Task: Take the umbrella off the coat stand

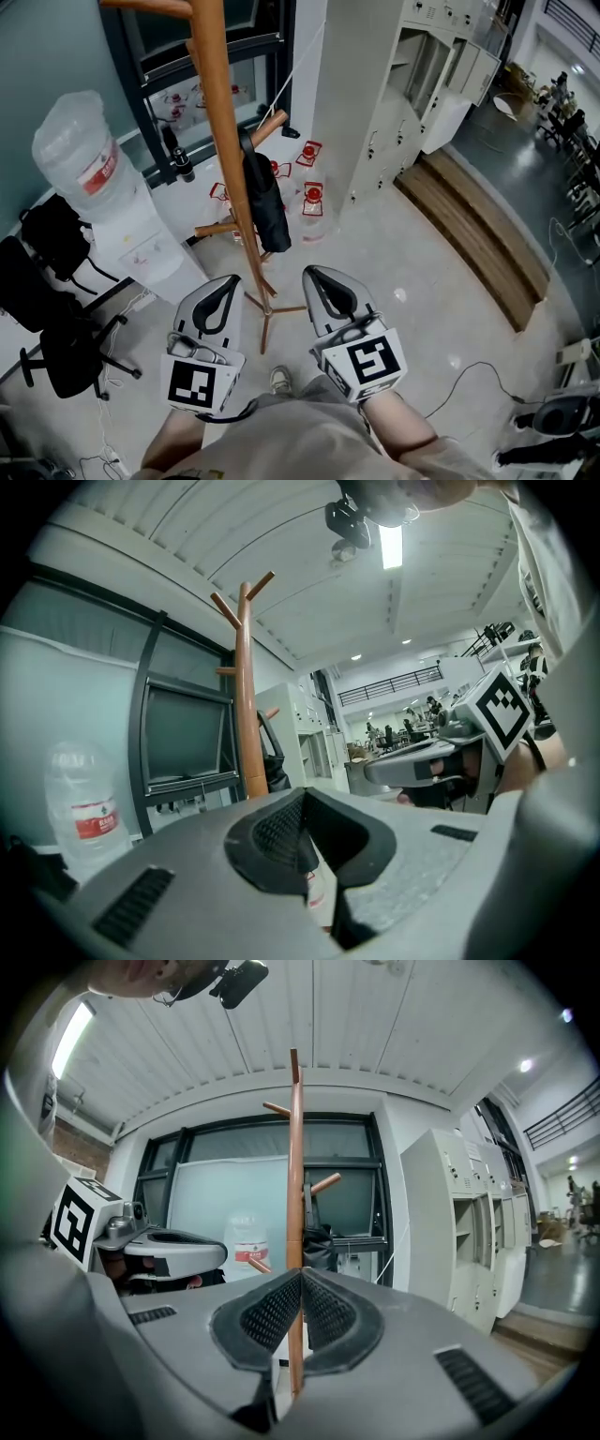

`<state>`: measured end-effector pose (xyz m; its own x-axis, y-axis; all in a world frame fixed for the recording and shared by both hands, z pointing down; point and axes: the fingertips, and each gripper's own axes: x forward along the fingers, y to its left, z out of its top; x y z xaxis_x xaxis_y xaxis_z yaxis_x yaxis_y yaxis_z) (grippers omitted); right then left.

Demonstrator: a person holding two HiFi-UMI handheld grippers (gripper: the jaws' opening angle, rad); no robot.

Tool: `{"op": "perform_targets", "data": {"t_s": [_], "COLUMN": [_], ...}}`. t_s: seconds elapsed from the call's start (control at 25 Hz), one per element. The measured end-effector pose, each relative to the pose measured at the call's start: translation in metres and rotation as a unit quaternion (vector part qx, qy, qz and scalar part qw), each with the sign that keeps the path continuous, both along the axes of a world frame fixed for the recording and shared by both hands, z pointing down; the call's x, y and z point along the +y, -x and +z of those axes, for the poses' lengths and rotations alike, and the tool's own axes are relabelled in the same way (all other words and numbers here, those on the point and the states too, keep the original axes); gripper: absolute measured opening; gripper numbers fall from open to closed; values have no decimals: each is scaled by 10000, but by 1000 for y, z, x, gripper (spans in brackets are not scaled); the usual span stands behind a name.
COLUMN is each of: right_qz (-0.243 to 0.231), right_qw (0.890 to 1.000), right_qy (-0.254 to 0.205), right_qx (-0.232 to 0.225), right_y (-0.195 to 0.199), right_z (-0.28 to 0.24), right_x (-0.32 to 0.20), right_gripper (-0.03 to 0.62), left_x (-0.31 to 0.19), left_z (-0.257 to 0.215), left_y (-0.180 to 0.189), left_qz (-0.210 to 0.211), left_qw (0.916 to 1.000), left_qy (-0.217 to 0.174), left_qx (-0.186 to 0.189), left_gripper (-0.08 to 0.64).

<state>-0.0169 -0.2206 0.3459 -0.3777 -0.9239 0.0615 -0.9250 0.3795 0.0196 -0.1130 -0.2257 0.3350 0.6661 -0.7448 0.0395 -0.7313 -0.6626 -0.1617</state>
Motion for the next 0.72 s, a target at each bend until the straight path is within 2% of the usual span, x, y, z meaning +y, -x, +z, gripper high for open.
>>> {"op": "perform_targets", "data": {"t_s": [0.28, 0.72], "right_qz": [-134, -749], "right_qw": [9999, 9970], "right_qy": [15, 179], "right_qx": [-36, -64], "right_y": [-3, -15], "right_z": [1, 10], "right_x": [-27, -58], "right_gripper": [8, 12], "left_x": [-27, -50], "left_z": [3, 4], "left_y": [-2, -14], "left_qz": [-179, -552], "left_qw": [9998, 9984], "left_qy": [65, 122], "left_qx": [-26, -75], "left_gripper": [8, 8]}}
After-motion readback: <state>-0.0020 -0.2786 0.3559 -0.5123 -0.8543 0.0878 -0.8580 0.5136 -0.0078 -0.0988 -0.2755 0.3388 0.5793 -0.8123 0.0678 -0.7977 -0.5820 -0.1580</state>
